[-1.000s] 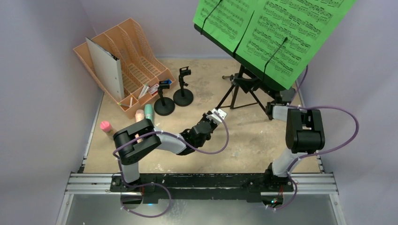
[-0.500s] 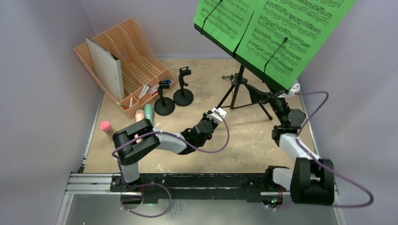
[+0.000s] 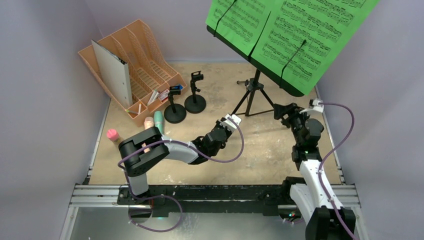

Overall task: Pack up the instrument practice props
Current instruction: Adjust the music stand at the center of the board.

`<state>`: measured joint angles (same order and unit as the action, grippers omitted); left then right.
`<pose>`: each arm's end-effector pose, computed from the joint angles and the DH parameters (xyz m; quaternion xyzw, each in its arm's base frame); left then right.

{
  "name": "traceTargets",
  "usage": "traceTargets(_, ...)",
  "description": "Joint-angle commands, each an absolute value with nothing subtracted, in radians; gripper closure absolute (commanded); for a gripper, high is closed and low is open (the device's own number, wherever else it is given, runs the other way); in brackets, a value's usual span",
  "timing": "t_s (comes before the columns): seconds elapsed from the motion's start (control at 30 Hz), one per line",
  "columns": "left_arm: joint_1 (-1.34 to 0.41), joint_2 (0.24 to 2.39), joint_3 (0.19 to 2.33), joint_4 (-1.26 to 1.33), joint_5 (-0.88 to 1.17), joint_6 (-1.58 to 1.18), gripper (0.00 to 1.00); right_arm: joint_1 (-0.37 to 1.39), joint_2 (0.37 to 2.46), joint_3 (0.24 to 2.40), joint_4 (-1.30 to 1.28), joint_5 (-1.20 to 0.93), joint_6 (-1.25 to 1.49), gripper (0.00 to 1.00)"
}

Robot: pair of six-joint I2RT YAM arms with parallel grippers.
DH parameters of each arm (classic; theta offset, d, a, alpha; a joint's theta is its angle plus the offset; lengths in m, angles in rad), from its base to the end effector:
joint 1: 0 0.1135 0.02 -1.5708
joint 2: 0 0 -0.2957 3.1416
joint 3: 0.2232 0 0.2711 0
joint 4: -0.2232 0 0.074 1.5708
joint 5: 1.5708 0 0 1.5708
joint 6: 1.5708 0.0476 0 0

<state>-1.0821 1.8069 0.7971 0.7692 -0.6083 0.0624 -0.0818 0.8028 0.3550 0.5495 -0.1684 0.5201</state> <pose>0.2073 -0.3320 0.1821 0.2512 0.7312 -0.0817 0.6289 0.1992 -0.0083 0.2781 0.1384 0.6564 0.2158 0.7096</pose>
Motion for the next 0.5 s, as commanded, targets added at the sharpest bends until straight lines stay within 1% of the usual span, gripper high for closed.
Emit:
traceTargets(0.0,-1.083,1.755,0.823,0.786,-0.603,0.031,0.97,-0.084,0.78,0.331,0.39,-0.134,0.603,0.29)
traceTargets(0.13,-1.083,1.75,0.823,0.779,-0.601,0.027,0.97,-0.083,0.819,0.288,0.423,-0.208,0.675,0.38)
traceTargets(0.2,-1.084,1.748,0.821,0.779,-0.602,0.028,0.97,-0.08,0.833,0.25,0.488,-0.219,0.722,0.4)
traceTargets(0.3,-1.084,1.745,0.816,0.781,-0.602,0.028,0.97,-0.073,0.854,0.207,0.578,-0.21,0.754,0.41)
traceTargets(0.47,-1.084,1.735,0.805,0.781,-0.59,0.028,0.98,-0.072,0.968,0.221,0.717,-0.205,0.742,0.46)
